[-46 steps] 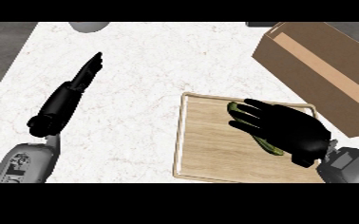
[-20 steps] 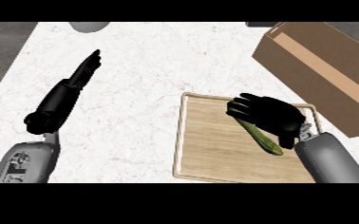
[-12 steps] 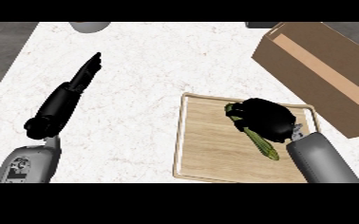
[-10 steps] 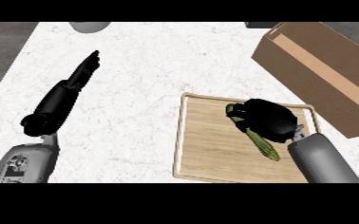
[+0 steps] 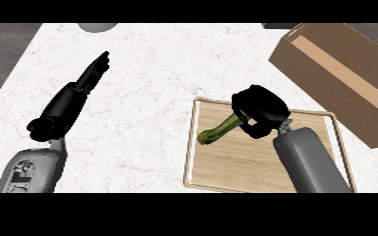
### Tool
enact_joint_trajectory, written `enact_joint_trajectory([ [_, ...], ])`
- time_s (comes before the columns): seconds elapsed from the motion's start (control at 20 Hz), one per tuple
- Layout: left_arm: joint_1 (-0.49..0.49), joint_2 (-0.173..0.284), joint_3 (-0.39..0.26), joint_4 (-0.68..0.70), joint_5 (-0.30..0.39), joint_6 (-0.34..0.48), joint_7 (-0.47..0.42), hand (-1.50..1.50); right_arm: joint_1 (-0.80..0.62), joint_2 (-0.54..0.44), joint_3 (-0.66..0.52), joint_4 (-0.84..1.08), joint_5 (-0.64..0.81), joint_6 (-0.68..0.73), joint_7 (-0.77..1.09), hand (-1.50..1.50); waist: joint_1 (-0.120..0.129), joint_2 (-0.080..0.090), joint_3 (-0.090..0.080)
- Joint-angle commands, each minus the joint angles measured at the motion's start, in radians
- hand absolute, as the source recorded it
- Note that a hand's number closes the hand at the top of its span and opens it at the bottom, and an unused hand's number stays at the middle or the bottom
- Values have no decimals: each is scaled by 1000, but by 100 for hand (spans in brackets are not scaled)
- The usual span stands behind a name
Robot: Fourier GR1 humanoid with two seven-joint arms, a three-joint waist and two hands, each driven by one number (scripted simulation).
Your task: Pick the squash from the tray and place it in the cardboard box
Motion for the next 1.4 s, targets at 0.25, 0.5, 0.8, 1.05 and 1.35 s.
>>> enact_joint_trajectory([
  [0.25, -19, 16, 15, 27, -6, -16, 7, 0, -233, 125, -80, 67, -28, -112, 327, 150, -10, -2, 2],
  [0.5, 1, -9, 12, 63, -35, 18, -45, 0, -310, 109, -115, -139, -46, 62, 416, 150, -29, -7, 1],
  [0.8, 22, 3, 13, 2, -18, -5, -10, 0, -347, 127, -297, -190, -103, -72, 658, 150, -18, -6, 2],
  [1.05, 24, 10, 31, 7, -4, -15, -38, 0, -412, 27, -454, -167, -137, -73, 705, 150, -18, -3, 2],
  [1.35, 6, -10, 15, -14, -16, -9, -4, 0, -506, -161, -599, 46, -227, -118, 632, 150, -9, 1, 2],
])
